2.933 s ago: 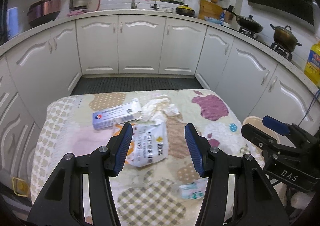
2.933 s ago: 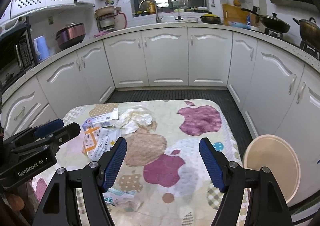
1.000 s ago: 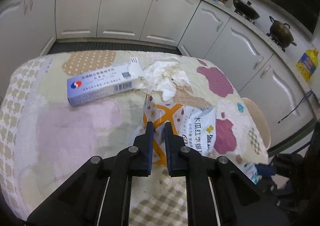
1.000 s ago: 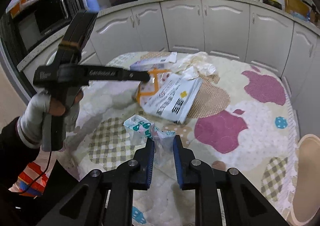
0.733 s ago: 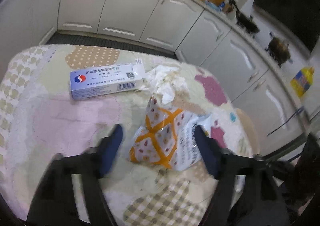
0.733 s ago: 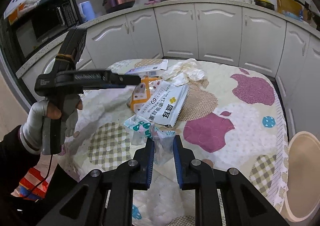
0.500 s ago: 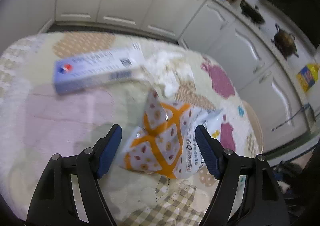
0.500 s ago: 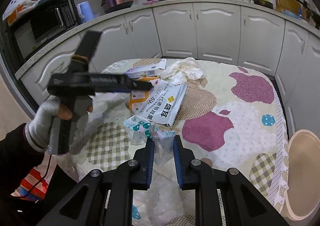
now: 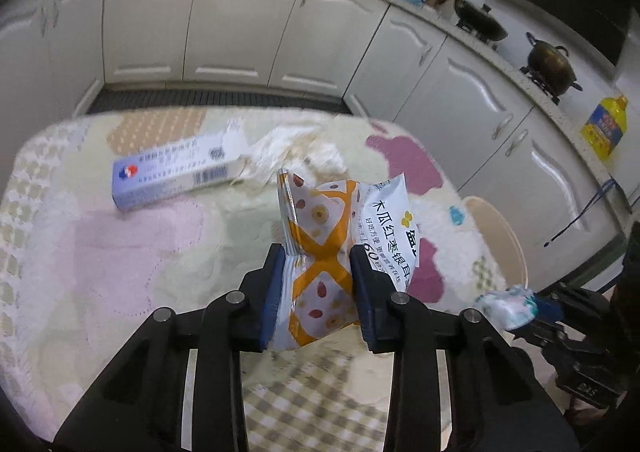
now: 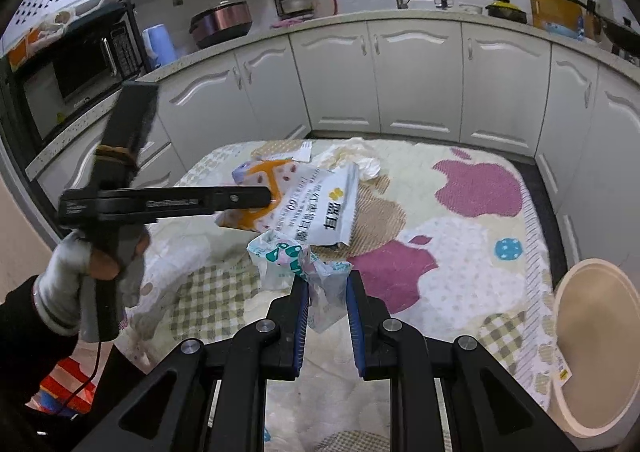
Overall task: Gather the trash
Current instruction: 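Carry the snack bag and clear packet over the beige bin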
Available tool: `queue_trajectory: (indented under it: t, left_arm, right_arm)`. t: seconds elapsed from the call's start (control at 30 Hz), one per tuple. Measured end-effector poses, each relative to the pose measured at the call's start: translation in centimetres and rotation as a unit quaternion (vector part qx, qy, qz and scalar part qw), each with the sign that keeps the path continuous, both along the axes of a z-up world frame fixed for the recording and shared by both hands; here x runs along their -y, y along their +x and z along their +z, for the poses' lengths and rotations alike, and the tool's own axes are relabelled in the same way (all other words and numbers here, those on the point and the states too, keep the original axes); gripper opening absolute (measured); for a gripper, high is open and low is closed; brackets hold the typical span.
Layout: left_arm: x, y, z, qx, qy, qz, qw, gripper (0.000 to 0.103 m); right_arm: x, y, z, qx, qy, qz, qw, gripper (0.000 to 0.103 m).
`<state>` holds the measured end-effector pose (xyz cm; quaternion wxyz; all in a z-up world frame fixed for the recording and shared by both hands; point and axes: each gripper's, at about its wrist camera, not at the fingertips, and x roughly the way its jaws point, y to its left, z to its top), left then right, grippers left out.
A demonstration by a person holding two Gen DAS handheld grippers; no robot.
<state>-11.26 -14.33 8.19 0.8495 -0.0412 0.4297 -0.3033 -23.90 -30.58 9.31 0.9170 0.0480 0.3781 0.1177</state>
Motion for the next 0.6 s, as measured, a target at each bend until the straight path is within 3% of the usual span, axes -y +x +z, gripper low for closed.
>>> queue_trajectory:
  t: [0.27,0.6]
  left_arm:
    - [3.5,-2.2,2.8,0.041,0.007,-0.021,0.9989,0.031]
    - [9.5,-3.3,3.6,0.046,0.005,-0.056,0.9974,0.031]
  right_arm:
    - [2.3,-1.0,1.5,0.017,-0.008,-0.039,0.999,0.018]
    - [8.2,-2.8,2.9,0.028,-0.017,-0.117,0.993,0.018]
